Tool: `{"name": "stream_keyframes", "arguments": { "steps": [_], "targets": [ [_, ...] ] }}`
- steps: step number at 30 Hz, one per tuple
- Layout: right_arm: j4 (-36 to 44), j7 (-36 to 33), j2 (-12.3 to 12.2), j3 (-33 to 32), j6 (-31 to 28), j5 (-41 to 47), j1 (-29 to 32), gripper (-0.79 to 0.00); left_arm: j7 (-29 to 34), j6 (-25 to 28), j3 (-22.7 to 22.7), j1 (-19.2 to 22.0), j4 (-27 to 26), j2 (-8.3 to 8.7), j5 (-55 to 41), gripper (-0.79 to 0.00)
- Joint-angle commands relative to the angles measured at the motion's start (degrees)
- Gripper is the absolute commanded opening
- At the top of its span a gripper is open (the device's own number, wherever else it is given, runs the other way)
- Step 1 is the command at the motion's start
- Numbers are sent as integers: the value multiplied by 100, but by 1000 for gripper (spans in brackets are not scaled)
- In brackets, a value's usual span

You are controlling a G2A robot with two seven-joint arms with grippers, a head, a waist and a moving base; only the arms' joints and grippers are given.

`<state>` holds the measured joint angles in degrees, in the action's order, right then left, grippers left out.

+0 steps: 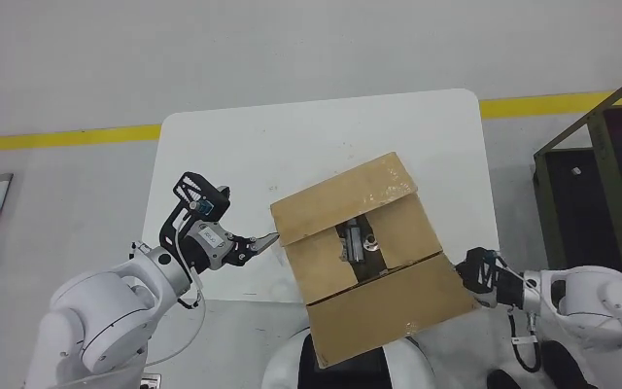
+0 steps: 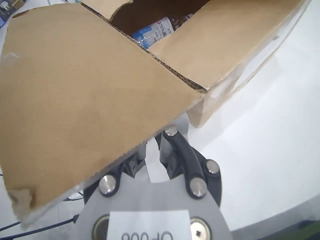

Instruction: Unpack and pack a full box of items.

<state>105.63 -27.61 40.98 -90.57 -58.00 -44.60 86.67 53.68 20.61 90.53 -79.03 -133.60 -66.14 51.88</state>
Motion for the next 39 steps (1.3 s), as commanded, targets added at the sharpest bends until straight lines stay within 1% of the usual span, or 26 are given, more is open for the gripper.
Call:
{"name": "stream_keyframes", "arguments": {
  "steps": [1, 3, 9, 13, 21, 24, 27, 33, 37, 39],
  "targets": [
    [-38, 114, 16, 171, 2, -31, -124, -785, 0, 0, 0, 0, 0, 0, 0, 0],
    [-68, 210, 48, 385, 104, -89, -265, -785, 0, 0, 0, 0, 0, 0, 0, 0],
    [-99, 452, 185, 1099, 727, -247, -651, -785, 0, 0, 0, 0, 0, 0, 0, 0],
    [-10, 536, 247, 1371, 852, -149, -890, -785, 0, 0, 0, 0, 0, 0, 0, 0],
    [328, 330, 230, 1326, 477, 122, -1077, -785, 0, 0, 0, 0, 0, 0, 0, 0],
    [400, 311, 219, 1251, 472, 347, -1111, -785, 0, 0, 0, 0, 0, 0, 0, 0],
    [401, 248, 222, 1233, 621, 436, -1174, -785, 0, 0, 0, 0, 0, 0, 0, 0],
    [309, 176, 303, 1484, 1344, 713, -1571, -785, 0, 0, 0, 0, 0, 0, 0, 0],
    [257, -45, 387, 1773, 2132, 883, -1908, -785, 0, 0, 0, 0, 0, 0, 0, 0],
    [265, -279, 433, 1966, 2520, 808, -2102, -785, 0, 0, 0, 0, 0, 0, 0, 0]
  ]
}}
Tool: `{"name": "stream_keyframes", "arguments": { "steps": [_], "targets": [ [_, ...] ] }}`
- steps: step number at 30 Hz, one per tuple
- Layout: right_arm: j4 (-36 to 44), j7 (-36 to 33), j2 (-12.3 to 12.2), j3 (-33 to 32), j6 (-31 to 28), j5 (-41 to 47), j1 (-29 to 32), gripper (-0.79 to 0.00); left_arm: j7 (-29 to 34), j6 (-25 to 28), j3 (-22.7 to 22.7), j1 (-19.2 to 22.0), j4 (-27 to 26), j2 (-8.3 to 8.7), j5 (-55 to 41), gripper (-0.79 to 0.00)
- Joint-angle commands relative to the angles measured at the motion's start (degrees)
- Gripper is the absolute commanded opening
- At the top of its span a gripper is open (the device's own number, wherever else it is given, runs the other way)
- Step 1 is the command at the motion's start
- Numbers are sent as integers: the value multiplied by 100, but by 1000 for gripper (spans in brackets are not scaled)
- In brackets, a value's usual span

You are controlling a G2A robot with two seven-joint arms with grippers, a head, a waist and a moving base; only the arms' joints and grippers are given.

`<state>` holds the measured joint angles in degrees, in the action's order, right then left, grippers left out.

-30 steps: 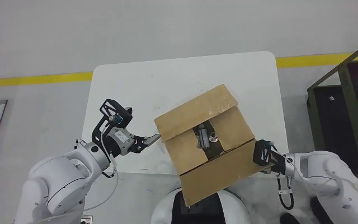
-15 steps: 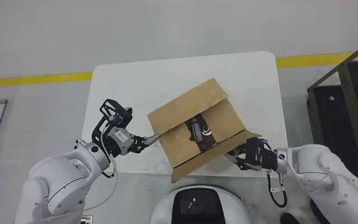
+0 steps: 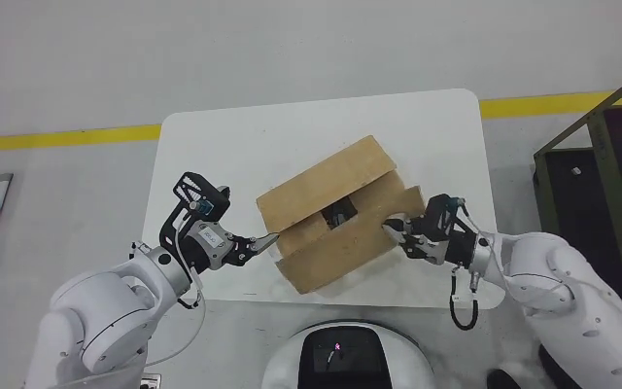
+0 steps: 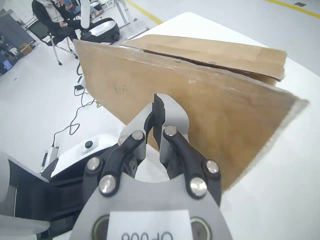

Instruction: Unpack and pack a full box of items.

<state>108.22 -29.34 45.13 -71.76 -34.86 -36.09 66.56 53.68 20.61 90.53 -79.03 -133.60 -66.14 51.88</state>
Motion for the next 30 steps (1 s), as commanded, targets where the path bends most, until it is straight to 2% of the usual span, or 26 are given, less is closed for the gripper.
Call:
{"name": "stream_keyframes", "arguments": {
  "steps": [1, 6, 10, 16, 21, 26, 30],
  "targets": [
    [-22, -194, 46, 194, 413, -71, -180, -785, 0, 0, 0, 0, 0, 0, 0, 0],
    [-171, -498, 201, 703, 1212, -64, -653, -785, 0, 0, 0, 0, 0, 0, 0, 0],
    [-297, -585, 309, 1020, 1469, -170, -946, -785, -171, 51, -100, -153, 81, 12, -129, 0],
    [-426, -638, 393, 1179, 1542, -260, -1140, -785, -55, 144, -242, -218, 203, 48, -323, 0],
    [-411, -574, 411, 1057, 1492, -246, -1195, -785, -59, 159, -323, -233, 326, 77, -206, 0],
    [-300, -546, 391, 885, 1286, -543, -1175, -785, 96, 64, -290, -263, 451, 115, 57, 0],
    [-354, -502, 411, 935, 1277, -708, -1107, -785, 316, 184, -233, -385, 439, 166, 593, 0]
  ]
}}
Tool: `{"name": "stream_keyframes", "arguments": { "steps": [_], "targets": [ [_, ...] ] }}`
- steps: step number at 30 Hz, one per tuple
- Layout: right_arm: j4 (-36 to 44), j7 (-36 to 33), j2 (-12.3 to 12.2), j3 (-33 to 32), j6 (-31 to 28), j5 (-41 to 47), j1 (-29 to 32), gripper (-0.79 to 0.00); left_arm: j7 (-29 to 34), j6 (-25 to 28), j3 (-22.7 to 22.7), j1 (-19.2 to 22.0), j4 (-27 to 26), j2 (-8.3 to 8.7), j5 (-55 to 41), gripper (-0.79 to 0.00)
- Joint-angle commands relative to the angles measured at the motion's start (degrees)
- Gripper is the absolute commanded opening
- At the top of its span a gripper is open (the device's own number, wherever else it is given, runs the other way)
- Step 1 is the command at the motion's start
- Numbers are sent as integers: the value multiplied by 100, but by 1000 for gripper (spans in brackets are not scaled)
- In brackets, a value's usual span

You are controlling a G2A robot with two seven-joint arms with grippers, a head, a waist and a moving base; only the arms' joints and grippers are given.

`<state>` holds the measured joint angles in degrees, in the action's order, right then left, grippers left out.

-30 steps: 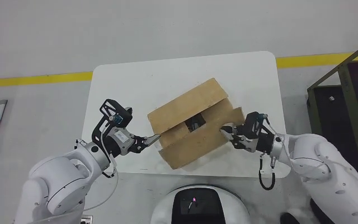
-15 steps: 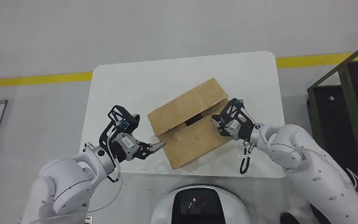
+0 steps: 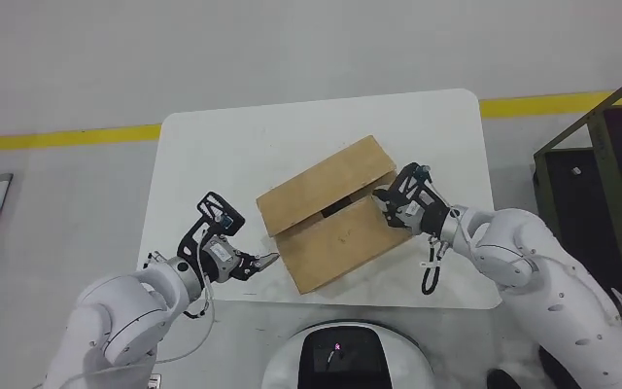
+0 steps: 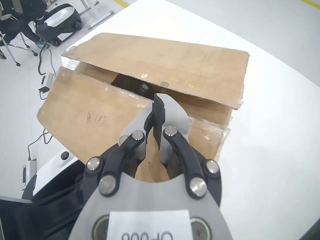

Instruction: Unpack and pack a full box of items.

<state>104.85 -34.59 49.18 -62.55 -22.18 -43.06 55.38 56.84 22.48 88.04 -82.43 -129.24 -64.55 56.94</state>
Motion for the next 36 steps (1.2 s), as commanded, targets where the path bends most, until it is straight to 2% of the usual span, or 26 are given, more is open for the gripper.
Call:
{"name": "stream_keyframes", "arguments": {
  "steps": [1, 4, 7, 14, 21, 36],
  "targets": [
    [-32, 49, 15, 29, 12, -37, 22, -785, 27, 37, 38, -96, -13, 19, 178, 0],
    [-69, 146, 38, 61, 46, -114, 61, -785, 94, 247, 95, -285, -59, 59, 547, 0],
    [-86, 199, 59, 87, 52, -167, 87, -785, -38, 185, 141, -525, -12, 73, 670, 0],
    [-113, 194, 111, 130, 26, -222, 39, -785, -656, 76, -31, -828, 281, 80, 1088, 0],
    [-163, 189, 143, 101, -21, -225, 49, -785, -1012, -5, -433, -708, 627, 71, 1421, 0],
    [-222, 148, 201, 32, -137, -255, 89, -785, -1520, -504, -1086, -136, 1274, 5, 1893, 0]
  ]
}}
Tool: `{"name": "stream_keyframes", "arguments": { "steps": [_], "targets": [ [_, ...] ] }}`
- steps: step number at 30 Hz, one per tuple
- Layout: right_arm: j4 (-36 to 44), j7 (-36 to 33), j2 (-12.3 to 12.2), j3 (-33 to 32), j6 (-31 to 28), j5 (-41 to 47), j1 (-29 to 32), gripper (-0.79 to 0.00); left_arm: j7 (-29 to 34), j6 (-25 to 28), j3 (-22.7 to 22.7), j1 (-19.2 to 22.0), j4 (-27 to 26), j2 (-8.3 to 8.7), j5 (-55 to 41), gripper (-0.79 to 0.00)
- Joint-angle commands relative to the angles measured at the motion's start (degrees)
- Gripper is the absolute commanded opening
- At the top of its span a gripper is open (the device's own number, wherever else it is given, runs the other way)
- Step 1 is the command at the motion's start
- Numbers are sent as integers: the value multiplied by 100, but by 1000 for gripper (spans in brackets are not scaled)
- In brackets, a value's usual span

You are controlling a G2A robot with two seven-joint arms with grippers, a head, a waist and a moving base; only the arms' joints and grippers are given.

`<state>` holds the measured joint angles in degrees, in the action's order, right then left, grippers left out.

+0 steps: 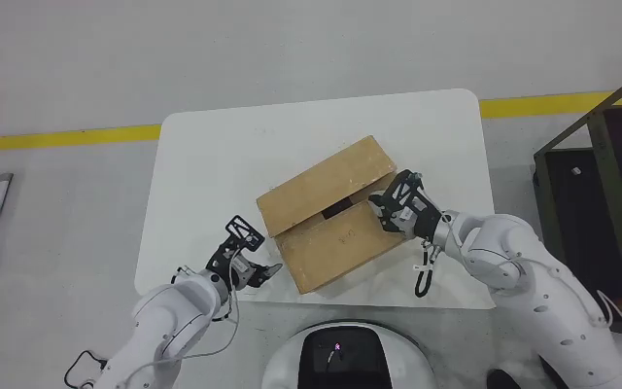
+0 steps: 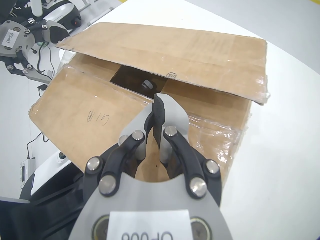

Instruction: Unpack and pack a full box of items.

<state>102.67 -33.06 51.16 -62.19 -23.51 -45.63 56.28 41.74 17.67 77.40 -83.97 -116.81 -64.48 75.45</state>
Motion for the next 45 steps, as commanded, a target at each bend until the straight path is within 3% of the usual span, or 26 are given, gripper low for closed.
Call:
{"name": "stream_keyframes", "arguments": {
  "steps": [1, 6, 9, 10, 12, 15, 21, 26, 31, 32, 45],
  "targets": [
    [-7, 5, 7, -11, -8, 4, 0, -785, -22, -53, -38, 29, 53, -3, 84, 0],
    [-36, -8, 25, -36, -44, -13, 3, -785, -110, -228, -39, 21, 71, -14, 66, 0],
    [-50, -25, 37, -42, -60, -23, -5, -785, -162, -279, -47, 28, 57, -17, 100, -123],
    [-53, -27, 42, -41, -61, -26, -5, -785, -179, -299, -52, 29, 53, -19, 104, -256],
    [-57, -27, 52, -32, -72, -32, -4, -785, -224, -328, -58, 34, 44, -21, 131, -400],
    [-57, -42, 67, -22, -82, -48, -6, -785, -290, -367, -62, 20, 21, -23, 180, -496],
    [-64, -56, 92, -17, -109, -57, 8, -785, -366, -424, -56, -23, -22, -23, 306, -533],
    [-66, -67, 110, -30, -125, -67, 15, -785, -396, -440, -45, -48, -63, -21, 422, -686],
    [-66, -88, 127, -44, -131, -86, 20, -785, -474, -568, 24, -50, -156, -22, 548, -696],
    [-60, -93, 131, -46, -128, -89, 22, -785, -495, -584, 37, -49, -184, -22, 586, -776],
    [211, -26, 160, -250, -191, -87, -80, -785, -556, -599, 294, -286, -537, -8, 679, -785]
  ]
}}
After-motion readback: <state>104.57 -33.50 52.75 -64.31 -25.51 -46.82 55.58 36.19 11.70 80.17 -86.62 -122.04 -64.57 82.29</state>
